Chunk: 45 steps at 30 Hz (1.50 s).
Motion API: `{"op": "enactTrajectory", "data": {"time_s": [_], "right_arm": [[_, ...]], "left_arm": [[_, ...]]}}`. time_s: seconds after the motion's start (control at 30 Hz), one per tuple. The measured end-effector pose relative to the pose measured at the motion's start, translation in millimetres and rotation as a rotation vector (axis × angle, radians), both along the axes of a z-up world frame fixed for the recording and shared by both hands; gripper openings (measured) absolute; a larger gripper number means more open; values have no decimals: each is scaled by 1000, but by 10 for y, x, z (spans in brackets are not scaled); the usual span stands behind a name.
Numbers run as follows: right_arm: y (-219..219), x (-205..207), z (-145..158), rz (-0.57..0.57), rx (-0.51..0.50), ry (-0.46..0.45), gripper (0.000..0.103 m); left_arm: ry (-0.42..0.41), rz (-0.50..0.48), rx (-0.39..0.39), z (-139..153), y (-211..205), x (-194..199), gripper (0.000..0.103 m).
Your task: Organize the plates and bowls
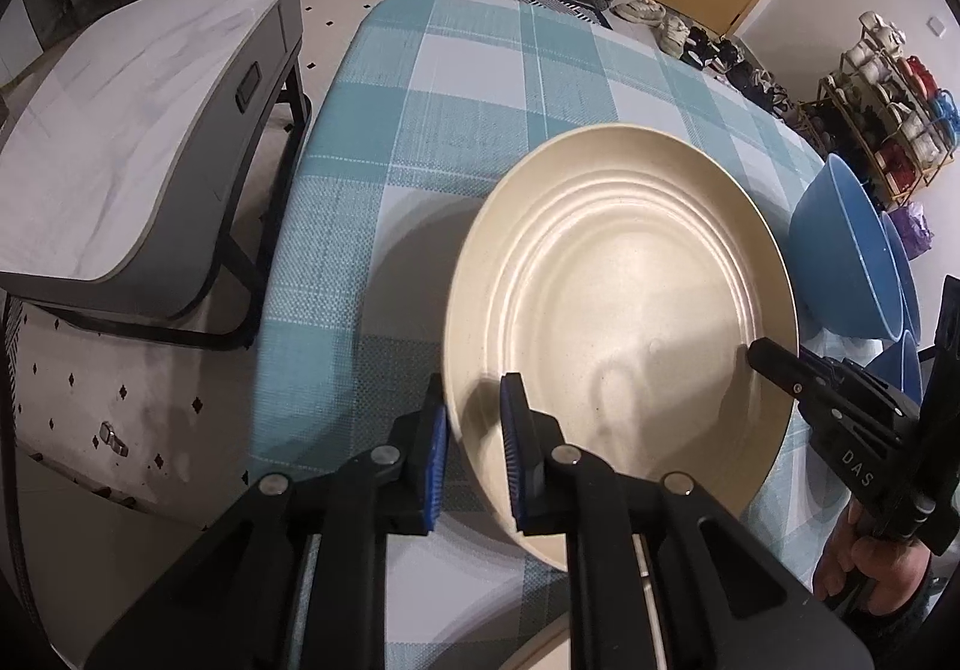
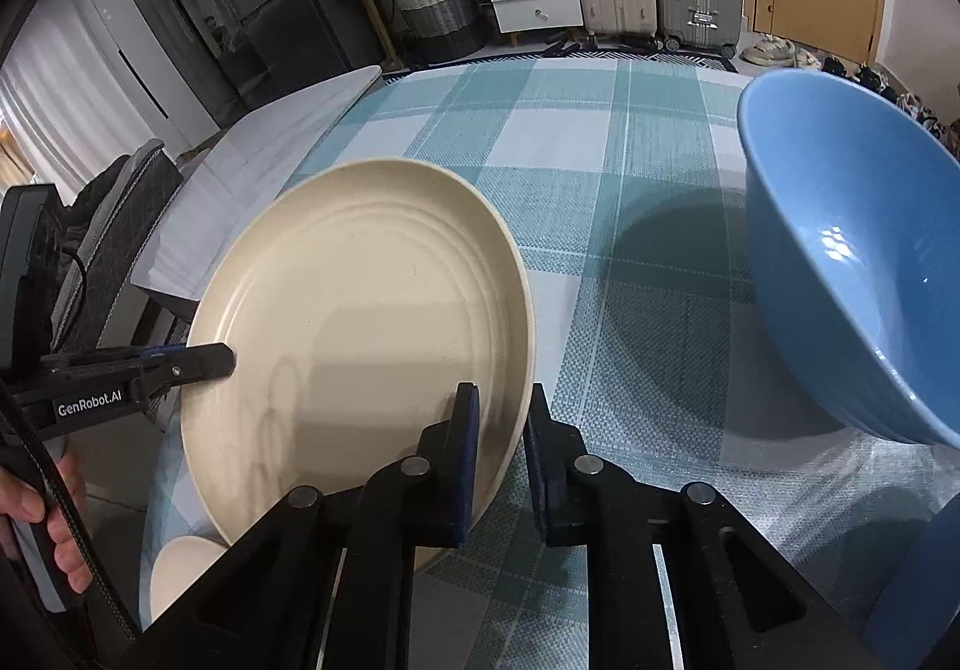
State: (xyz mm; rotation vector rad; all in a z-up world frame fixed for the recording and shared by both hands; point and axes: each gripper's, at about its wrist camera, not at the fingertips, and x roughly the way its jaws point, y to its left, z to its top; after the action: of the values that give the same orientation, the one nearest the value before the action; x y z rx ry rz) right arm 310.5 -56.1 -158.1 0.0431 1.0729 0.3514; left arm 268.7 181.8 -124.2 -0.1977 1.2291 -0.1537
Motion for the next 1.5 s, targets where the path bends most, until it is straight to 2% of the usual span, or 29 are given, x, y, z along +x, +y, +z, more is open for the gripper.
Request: {"op": "enactTrajectory", "data": {"time_s": [0.27,0.43,0.63,0.9,1.5], "right_arm": [[27,32,135,5,-8,-16,15],[35,39,202,6,-11,-30,15],[17,-16,253,10,22,-28,15],[8,-241,450,32,32,-65,15],[-114,-913,410,49,75,-61,15]], "left_arm": [[13,6,11,29,4,55,14],[-11,5,16,105,8,1,14],[-12,9,13,157,29,-73,14],[-38,14,30,298,14,-297,14],[-54,48,88,347,-119,-979,14]]}}
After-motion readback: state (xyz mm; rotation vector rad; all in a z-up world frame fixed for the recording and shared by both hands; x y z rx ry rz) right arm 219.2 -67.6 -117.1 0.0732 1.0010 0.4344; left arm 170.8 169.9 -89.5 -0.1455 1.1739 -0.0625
